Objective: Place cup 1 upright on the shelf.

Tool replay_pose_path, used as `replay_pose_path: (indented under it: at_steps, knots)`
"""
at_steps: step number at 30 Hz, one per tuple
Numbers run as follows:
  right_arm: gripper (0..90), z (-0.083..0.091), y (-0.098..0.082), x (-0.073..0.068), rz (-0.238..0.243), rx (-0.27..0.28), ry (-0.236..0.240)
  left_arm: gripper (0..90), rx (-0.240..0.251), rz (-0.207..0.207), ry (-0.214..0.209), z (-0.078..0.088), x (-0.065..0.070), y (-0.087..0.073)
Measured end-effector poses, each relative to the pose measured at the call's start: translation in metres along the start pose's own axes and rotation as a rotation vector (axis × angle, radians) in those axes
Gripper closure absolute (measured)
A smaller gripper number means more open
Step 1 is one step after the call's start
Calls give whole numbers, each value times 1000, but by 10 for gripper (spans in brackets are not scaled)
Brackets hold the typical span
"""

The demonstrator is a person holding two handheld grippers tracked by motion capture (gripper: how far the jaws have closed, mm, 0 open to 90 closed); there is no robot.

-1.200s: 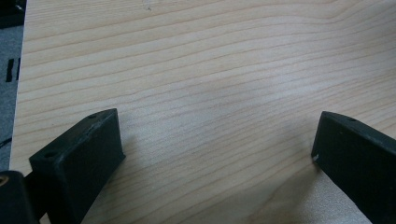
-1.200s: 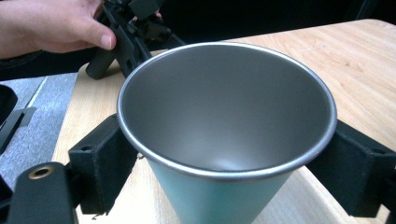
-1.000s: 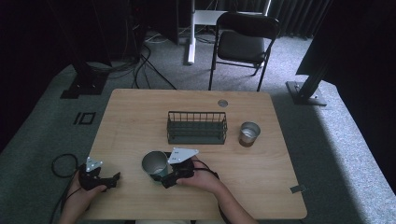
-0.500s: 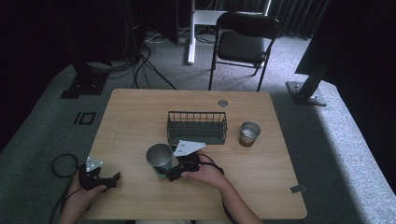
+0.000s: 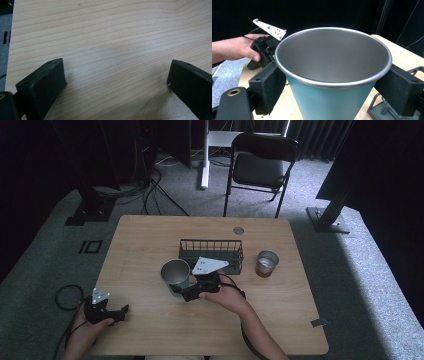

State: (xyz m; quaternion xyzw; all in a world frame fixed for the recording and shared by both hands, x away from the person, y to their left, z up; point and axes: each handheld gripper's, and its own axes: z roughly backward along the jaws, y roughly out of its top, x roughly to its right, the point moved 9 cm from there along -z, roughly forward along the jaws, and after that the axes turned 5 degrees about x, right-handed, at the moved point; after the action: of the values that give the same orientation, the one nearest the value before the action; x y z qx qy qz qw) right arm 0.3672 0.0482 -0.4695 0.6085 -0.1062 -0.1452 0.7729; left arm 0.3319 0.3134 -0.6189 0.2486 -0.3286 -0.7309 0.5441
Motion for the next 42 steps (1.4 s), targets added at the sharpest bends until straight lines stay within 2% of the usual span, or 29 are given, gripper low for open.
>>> replay_pose_path:
  at_steps: [6,15,21,23,26,27,28,29,31,32,34,35,36,39,40,41,42]
  knots:
    - [131,2,8,7,-17,9,-17,25,0,-1,0,0,0,0]
    - [131,5,30,26,-18,44,-85,25,0,-1,0,0,0,0]
    - [131,6,48,43,-27,73,-168,25,-1,0,0,0,0,0]
    - [131,6,50,46,-29,74,-180,25,-1,0,0,0,0,0]
    - [130,5,57,62,-55,93,-265,25,0,1,0,0,0,0]
    - [130,5,57,62,-55,93,-265,25,0,0,0,0,0,0]
    - [131,5,58,66,-57,90,-280,25,0,1,0,0,0,0]
    - [131,4,58,74,-60,81,-320,25,0,0,0,0,0,0]
    - [131,3,57,77,-60,70,-338,25,0,1,0,0,0,0]
    - [131,2,57,85,-73,78,-383,25,0,1,0,0,0,0]
    - [131,0,56,89,-74,73,-398,25,0,0,-1,0,0,0]
    - [131,-2,54,96,-94,77,-442,25,0,1,0,0,0,0]
    - [131,-2,54,96,-94,77,-442,25,0,1,0,0,0,0]
    - [131,-7,50,105,-114,69,-492,25,0,-2,0,0,0,0]
    - [131,-7,50,105,-114,69,-492,25,0,-2,0,0,0,0]
    - [131,-8,49,107,-111,62,-511,25,1,-1,0,0,0,0]
    - [131,-12,45,114,-124,60,-551,25,1,-1,1,0,0,0]
